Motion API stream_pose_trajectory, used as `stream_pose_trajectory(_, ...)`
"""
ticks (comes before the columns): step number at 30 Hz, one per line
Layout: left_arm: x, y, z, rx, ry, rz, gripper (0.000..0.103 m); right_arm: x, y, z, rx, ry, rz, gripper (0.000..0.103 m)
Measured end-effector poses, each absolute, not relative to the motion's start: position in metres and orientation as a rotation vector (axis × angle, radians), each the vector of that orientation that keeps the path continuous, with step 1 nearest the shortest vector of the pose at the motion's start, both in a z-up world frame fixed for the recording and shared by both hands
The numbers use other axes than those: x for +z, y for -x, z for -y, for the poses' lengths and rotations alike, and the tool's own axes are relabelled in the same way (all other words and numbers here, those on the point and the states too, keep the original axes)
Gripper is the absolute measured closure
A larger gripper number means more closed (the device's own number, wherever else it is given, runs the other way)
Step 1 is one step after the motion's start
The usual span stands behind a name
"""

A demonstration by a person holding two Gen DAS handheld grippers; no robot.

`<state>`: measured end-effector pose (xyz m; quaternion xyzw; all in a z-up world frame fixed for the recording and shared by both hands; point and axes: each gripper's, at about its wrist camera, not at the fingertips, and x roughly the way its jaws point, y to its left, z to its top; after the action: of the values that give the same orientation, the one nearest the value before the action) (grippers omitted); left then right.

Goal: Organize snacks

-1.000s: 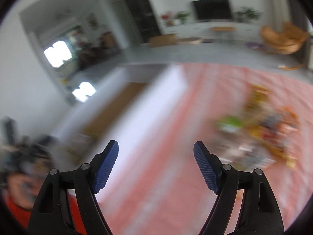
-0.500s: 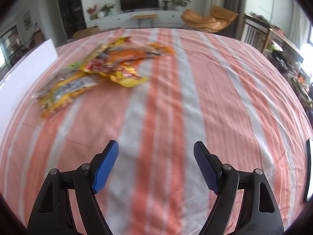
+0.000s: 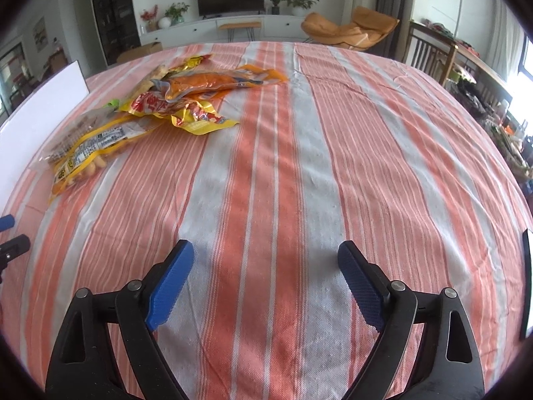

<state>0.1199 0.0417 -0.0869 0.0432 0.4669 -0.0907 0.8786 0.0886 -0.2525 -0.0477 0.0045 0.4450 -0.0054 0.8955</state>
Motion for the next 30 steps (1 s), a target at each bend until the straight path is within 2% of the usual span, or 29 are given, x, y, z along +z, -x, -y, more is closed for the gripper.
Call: stream_pose_trajectory(30, -0.088, -0.171, -0.059, -0.158, -0.07, -0.946, 0.0, -0.046, -0.087, 0.251, -0.006, -0.009, -0.925, 0.01)
